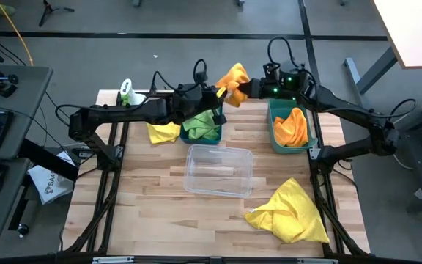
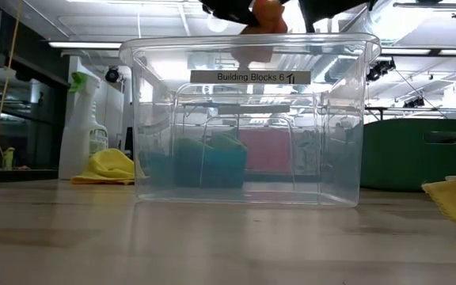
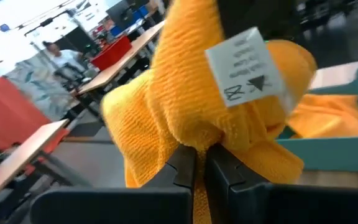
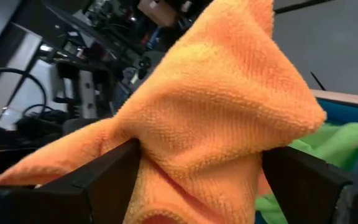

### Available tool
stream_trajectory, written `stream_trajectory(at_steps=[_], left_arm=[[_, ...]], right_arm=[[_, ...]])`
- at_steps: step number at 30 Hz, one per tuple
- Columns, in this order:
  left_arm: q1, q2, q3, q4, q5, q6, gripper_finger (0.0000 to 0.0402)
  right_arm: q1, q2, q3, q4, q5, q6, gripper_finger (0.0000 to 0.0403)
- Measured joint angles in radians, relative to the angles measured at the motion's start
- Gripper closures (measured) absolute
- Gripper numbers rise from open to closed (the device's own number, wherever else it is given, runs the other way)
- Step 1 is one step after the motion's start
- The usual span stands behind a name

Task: Sort microfiber towel by color & place in baskets
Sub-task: Put the orange microfiber cloth into the green bin

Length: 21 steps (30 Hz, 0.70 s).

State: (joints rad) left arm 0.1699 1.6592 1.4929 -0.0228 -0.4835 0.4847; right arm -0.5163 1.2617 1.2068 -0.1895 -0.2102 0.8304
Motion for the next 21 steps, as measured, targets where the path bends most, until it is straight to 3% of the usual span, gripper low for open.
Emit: stream_trajectory(at_steps=[5,8,12,13,17,21], left_arm=[[0.000,0.000,0.000,0.014,0.087,-0.017,0.0393],[0.000,0.000,0.000,0.019,0.085,-0.036,0.0385],[0.001,0.000,0.000,0.019,0.012,-0.038,0.0361],[0.001,0.000,0.000,0.018,-0.005,-0.039,0.0351],[0.000,-0.012,-0.001,-0.027,-0.075,-0.076,0.0304],[0.001,-0.062,-0.001,-0.174,-0.171,-0.139,0.0261]], right_arm=[[0.000,0.000,0.000,0.006,-0.009,-0.011,0.0134],[0.003,-0.001,0.000,0.010,-0.009,-0.025,0.0220],[0.006,0.000,0.000,0.017,-0.007,-0.065,0.0367],[0.006,0.000,0.000,0.022,-0.007,-0.074,0.0384],[-0.001,-0.016,0.000,0.004,-0.003,-0.089,0.0386],[-0.041,-0.070,0.000,-0.085,0.015,-0.137,0.0395]])
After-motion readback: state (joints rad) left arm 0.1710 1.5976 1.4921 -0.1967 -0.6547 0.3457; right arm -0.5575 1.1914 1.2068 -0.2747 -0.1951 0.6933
